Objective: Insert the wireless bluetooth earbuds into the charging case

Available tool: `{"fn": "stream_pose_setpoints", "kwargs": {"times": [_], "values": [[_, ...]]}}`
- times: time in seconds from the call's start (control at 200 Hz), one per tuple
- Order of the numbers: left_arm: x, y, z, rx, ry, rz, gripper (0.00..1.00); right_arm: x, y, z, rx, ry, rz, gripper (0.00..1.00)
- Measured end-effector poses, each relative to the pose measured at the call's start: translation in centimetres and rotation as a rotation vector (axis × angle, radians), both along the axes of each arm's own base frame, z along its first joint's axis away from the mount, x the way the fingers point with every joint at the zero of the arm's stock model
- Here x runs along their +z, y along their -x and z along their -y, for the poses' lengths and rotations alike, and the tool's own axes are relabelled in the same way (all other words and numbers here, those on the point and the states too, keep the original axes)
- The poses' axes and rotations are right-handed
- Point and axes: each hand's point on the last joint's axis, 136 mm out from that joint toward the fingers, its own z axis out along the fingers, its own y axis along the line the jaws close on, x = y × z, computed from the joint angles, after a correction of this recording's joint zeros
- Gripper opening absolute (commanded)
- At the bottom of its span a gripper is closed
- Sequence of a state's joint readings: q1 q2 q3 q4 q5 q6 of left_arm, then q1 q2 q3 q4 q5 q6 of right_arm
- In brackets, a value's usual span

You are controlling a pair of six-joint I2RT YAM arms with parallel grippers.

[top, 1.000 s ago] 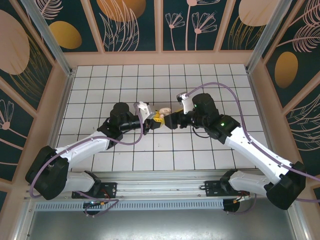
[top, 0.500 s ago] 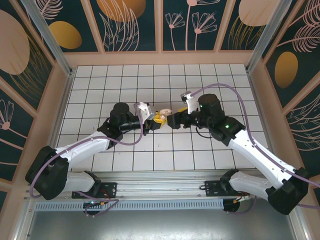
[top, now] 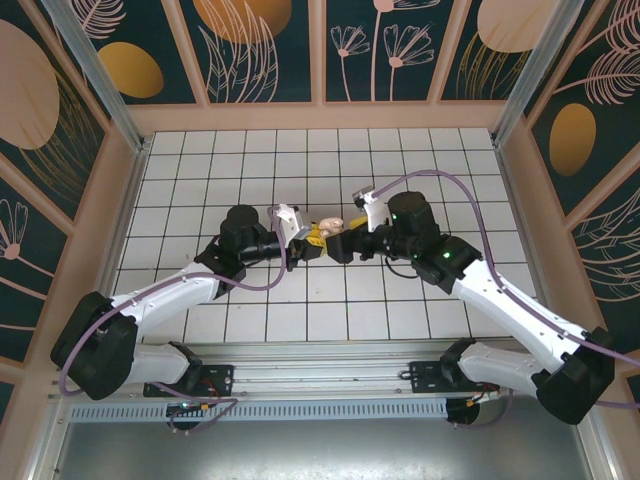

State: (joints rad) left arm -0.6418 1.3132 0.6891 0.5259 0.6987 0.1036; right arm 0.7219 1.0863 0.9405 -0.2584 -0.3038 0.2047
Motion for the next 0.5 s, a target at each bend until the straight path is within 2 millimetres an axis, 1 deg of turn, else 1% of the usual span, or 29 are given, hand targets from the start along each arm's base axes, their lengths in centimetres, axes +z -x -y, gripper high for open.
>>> {"fn": "stream_pose_setpoints", "kwargs": {"times": [0.145,0.5], "values": [[0.0,-0.01,0.0,0.0,0.0,0.0,0.11,-0.11,-0.56,0.33,-0.027,0.02,0.02,0.91],[-0.13,-0.08,-0.05,0.005,-0.004,-0.007,0.11,-0.37,-0.95,0.94,-0.042,0.028,0.01,0.88]]}}
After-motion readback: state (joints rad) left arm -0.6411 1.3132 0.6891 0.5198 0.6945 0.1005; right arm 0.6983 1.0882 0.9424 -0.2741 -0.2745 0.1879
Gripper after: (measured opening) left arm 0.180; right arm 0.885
